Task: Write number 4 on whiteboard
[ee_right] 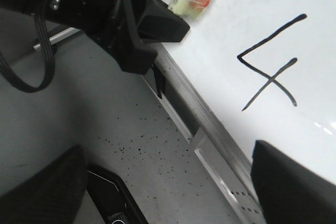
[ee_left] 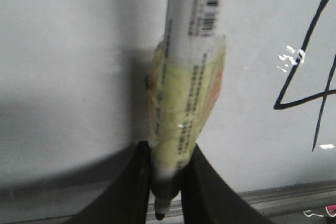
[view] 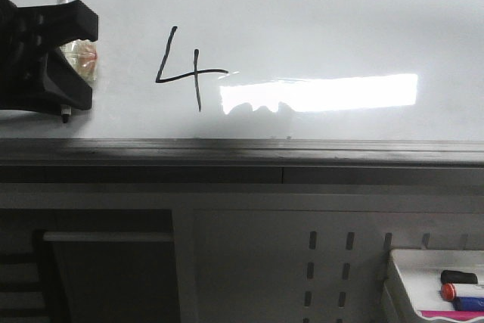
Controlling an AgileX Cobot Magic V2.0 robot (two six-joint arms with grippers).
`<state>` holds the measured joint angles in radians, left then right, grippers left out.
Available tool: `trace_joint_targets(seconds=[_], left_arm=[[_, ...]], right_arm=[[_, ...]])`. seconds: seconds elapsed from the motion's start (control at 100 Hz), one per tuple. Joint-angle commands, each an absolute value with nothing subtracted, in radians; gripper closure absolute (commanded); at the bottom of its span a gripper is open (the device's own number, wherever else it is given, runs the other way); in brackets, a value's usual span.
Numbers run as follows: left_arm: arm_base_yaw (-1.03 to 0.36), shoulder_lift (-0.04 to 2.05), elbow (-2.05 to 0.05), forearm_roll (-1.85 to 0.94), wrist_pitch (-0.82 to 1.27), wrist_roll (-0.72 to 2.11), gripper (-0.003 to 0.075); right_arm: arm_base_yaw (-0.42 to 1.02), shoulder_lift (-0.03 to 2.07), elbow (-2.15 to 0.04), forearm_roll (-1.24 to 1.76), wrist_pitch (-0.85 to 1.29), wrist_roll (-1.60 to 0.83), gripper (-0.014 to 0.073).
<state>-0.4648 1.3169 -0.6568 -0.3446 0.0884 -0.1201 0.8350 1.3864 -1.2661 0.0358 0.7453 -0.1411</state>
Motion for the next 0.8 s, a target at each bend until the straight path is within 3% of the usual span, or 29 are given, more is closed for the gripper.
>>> trace_joint_targets(seconds=[0.0, 0.26, 0.43, 0.5, 0.79], left_arm=[[-0.462, 1.301, -0.691, -0.353, 0.015, -0.119, 0.0740], [-0.462, 1.301, -0.691, -0.319, 0.005, -0.119, 0.0711], [-0.462, 1.301, -0.691, -0.319, -0.011, -0.119, 0.0473], [-0.462, 1.301, -0.691, -0.320, -0.021, -0.119, 0.0422], [-0.462, 1.267, -0.691, -0.279, 0.000, -0.119, 0.0424]], right_arm=[[0.828, 1.352, -1.297, 0.028, 0.698, -0.151, 0.0021], [0.828, 1.352, -1.297, 0.028, 0.698, -0.151, 0.0021], [0.828, 1.352, -1.297, 0.028, 0.705, -0.151, 0.0021], [0.828, 1.352, -1.297, 0.028, 0.716, -0.151, 0.0021], [0.828, 1.337, -1.297, 0.022, 0.730, -0.151, 0.0047]])
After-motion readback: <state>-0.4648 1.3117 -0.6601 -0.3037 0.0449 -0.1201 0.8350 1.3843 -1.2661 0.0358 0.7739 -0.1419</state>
